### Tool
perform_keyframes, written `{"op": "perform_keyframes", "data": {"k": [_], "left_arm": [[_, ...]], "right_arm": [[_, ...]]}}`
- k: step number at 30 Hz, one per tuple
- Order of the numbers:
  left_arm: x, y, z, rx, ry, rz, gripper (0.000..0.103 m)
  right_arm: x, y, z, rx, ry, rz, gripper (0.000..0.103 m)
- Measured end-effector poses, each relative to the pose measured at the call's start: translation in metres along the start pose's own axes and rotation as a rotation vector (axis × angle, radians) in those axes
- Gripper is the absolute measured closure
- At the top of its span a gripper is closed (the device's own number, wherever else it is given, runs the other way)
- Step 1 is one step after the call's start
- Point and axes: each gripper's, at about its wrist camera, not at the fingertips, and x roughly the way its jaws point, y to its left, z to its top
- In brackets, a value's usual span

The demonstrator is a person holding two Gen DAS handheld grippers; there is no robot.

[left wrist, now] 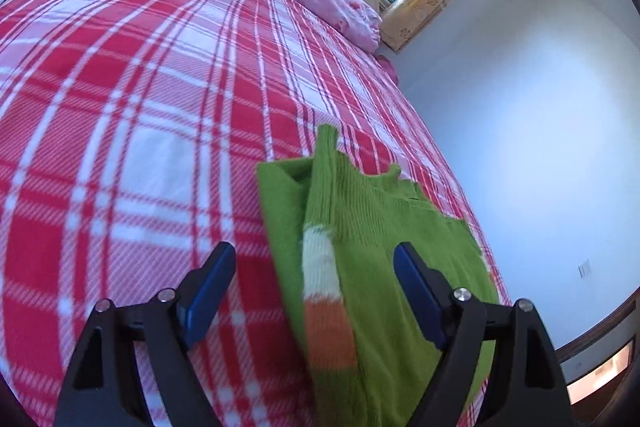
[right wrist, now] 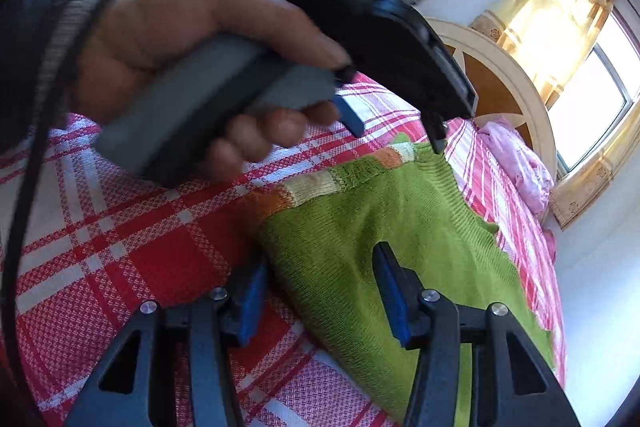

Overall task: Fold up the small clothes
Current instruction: 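Close the left gripper on the striped side edge while the right gripper grasps beside it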

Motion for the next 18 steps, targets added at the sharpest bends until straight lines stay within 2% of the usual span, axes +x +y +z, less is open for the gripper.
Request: {"op": "perform_keyframes", "data": {"k": [5,7,9,10,11,12,13,14,16,18], "left_arm": [[0.014,-0.006,0.002,0.04,-0.009,0.004,0.021],[0.015,-0.007,0.001,0.059,-0.017,-0.02,0.023],[0.016,0.0,0.003,0.031,-0.029,-0.023,0.038],[0.014,0.004,0.003,0.011,-0.035,-0.033,0.042],[0.013,0.008,0.003,-0.009,-0.04,-0.048,0.052],[0.013,0.012,0.003,-0.025,-0.042,-0.06,0.066],[0.014,0.015,0.002,-0.04,-0.038,-0.084,0.073],[0.017,0.016,0.003,-0.051,-0.028,-0.102,0.077],[0.022,0.016,0.003,-0.053,-0.004,-0.068,0.077],[0.024,0.012,0.004,-0.038,0.007,-0.041,0.073]], "right_arm": [[0.0,0.005,0.0,-0.026,-0.006,-0.019,0.055],[-0.001,0.01,0.0,-0.048,-0.009,-0.035,0.059],[-0.001,0.012,0.001,-0.056,-0.011,-0.036,0.061],[-0.001,0.012,0.001,-0.058,-0.011,-0.039,0.061],[-0.001,0.013,0.001,-0.062,-0.012,-0.041,0.062],[-0.002,0.015,0.002,-0.067,-0.013,-0.041,0.064],[-0.003,0.018,0.002,-0.072,-0.014,-0.042,0.066],[-0.005,0.021,0.001,-0.078,-0.015,-0.044,0.067],[-0.012,0.032,0.001,-0.09,-0.017,-0.057,0.068],[-0.013,0.035,0.002,-0.093,-0.017,-0.061,0.068]]}}
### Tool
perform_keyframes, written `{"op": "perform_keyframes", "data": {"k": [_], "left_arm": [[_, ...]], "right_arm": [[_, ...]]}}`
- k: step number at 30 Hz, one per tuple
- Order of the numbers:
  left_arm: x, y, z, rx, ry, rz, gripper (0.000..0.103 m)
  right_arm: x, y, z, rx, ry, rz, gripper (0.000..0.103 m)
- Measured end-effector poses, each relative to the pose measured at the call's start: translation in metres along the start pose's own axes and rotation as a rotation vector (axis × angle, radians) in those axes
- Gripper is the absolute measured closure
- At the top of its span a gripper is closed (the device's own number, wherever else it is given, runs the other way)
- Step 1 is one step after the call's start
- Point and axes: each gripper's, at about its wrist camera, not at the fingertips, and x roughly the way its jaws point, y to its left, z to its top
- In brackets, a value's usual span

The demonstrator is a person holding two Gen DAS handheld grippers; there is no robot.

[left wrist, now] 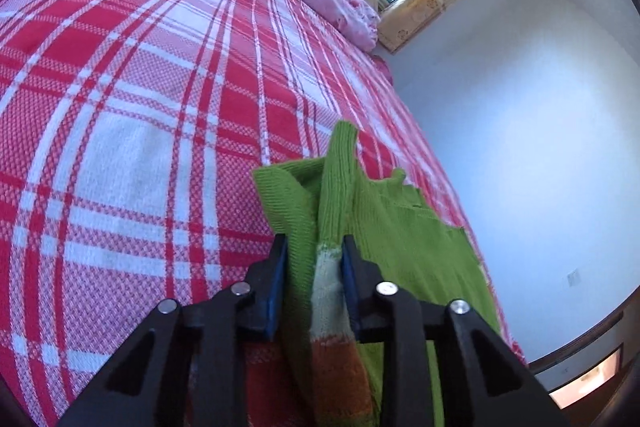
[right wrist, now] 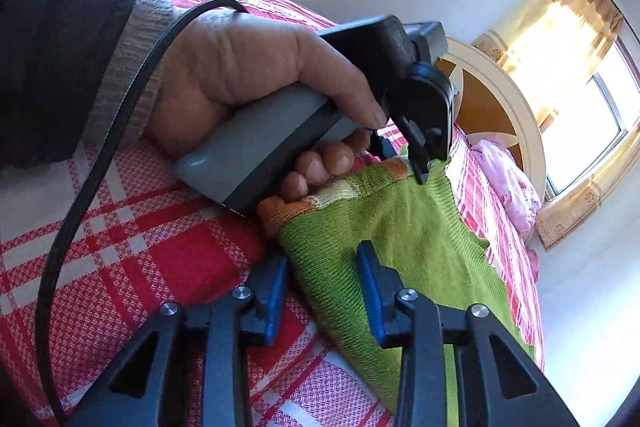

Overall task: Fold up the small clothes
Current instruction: 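Close the left gripper on the striped side edge while the right gripper grasps beside it, then lift the striped edge with both grippers and fold it across the sweater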

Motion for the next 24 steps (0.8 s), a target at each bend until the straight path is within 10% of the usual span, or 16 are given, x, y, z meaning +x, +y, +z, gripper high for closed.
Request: {"op": "perform_keyframes", "data": {"k": [7,24], "left_arm": [[-0.002,-0.005,-0.002,0.019,-0.019,-0.005,0.086],[-0.018,0.007,-0.009,-0.031,-0.069,-0.094,0.09]], "right_arm": [[-0.005,0.011,-0.001,-0.027,0.003,-0.023,0.091],[-0.024,-0.031,-0.004,0.164,-0.077,0.027,0.096]]}}
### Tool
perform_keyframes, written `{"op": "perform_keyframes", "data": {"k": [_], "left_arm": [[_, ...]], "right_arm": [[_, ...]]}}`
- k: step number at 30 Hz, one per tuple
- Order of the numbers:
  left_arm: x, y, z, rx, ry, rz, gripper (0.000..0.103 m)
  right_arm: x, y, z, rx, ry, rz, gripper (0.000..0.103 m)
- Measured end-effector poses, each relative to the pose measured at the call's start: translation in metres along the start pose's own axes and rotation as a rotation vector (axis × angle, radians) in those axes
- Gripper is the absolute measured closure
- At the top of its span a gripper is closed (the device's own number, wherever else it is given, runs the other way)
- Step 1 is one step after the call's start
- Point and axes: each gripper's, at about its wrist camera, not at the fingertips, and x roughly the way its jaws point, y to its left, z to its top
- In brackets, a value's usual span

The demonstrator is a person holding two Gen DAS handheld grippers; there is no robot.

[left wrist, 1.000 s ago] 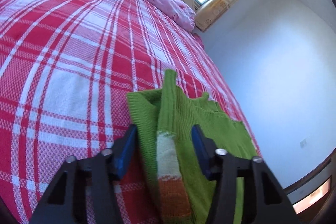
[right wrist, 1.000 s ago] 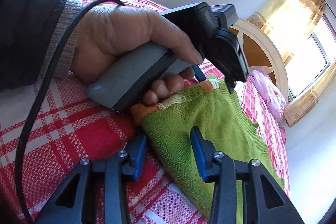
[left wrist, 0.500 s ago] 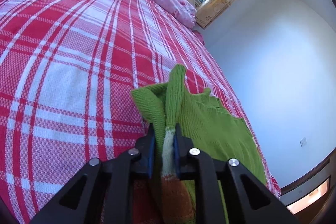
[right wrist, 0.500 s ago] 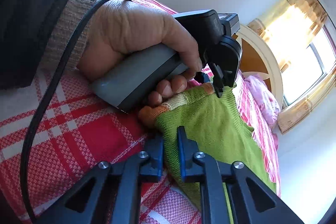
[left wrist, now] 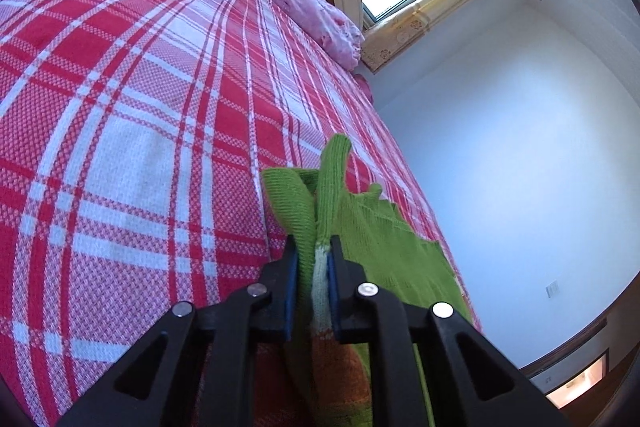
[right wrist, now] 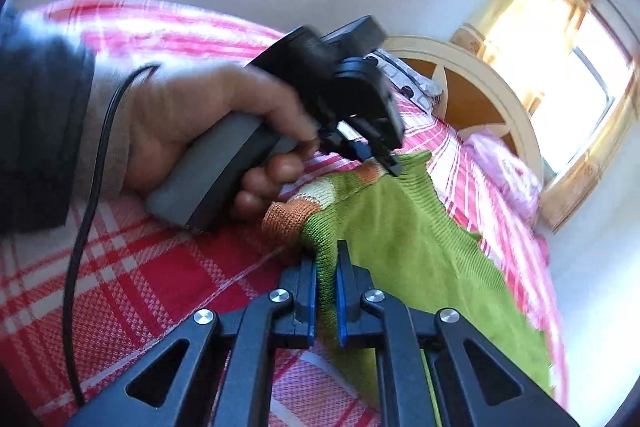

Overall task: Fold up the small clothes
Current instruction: 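Lift the striped edge with both grippers and fold it across the sweater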

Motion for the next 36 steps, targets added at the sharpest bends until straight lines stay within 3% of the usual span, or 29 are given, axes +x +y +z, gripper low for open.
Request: {"op": "perform_keyframes", "data": {"k": [6,13,18,25,36], "left_arm": [[-0.009,-0.004,-0.002,-0.007,-0.041,0.001,0.09],[-0.006,-0.002,-0.001,-0.032,-0.039,0.03,0.091],[-0.014,-0.006,-0.003,-0.109,-0.089,-0.068,0.091],[-0.004,-0.017,0.001,-0.185,-0.106,-0.1,0.091],[0.019,-0.08,0.017,-0.114,-0.088,-0.127,0.091]], "right_arm": [[-0.009,-0.039,-0.002,0.197,-0.013,0.082,0.097],[-0.015,-0.045,-0.005,0.217,-0.018,0.117,0.097],[-0.013,-0.085,-0.021,0.38,-0.027,0.179,0.097],[-0.018,-0.107,-0.036,0.49,-0.041,0.197,0.097],[-0.035,-0.149,-0.064,0.616,-0.068,0.204,0.097]]}}
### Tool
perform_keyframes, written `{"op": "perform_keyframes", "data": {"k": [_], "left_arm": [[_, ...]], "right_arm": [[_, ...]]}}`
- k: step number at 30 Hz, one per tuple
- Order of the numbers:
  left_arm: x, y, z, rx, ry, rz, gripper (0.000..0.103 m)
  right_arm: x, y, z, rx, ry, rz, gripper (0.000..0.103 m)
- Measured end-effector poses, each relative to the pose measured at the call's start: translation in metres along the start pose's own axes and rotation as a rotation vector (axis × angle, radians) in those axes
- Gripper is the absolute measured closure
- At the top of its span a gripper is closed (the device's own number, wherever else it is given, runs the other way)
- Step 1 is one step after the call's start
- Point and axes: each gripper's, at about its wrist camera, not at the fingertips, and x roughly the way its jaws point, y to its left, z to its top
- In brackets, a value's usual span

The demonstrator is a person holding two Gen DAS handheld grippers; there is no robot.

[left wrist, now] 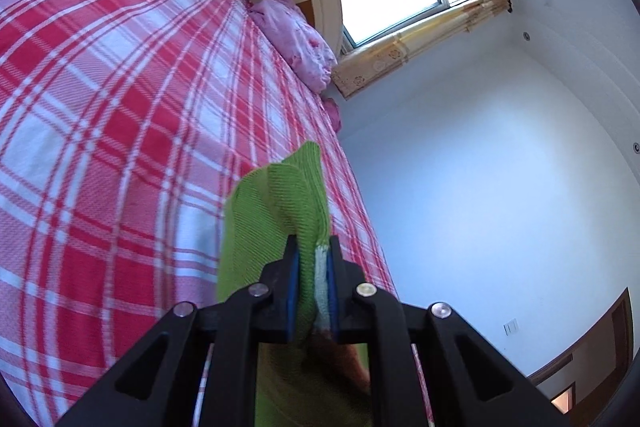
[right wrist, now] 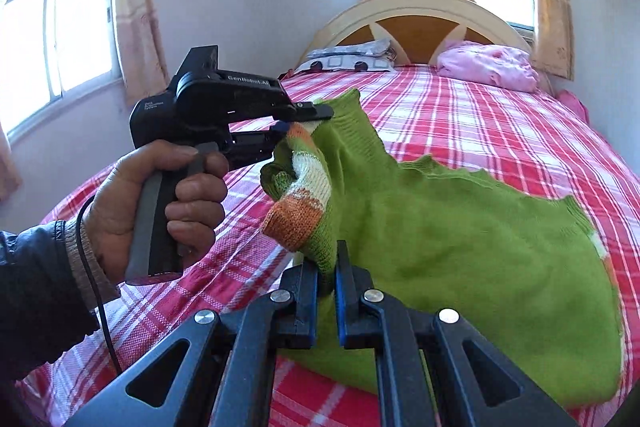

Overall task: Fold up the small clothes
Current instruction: 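Lift the striped edge with both grippers and fold it across the sweater, then lay the folded side down on the sweater and open both grippers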

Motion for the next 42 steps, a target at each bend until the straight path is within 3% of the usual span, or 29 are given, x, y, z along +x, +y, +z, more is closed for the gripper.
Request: {"op": "perform_keyframes", "data": {"k": [21,30,42], "left_arm": [[0.067,-0.094,-0.027,0.11,0.086,-0.088,0.091],[0.123,-0.106,-0.053,0.105,0.174,-0.051,0.091],[0.166,-0.129,-0.088,0.184,0.294,0.001,0.091]], "right_arm": [[-0.075,-0.092,-0.004,0.171,-0.123,0.024,0.097],[-0.094,-0.153,-0.025,0.317,-0.077,0.014,0.097],[-0.101,-0.183,-0.061,0.416,0.015,0.048,0.097]]}}
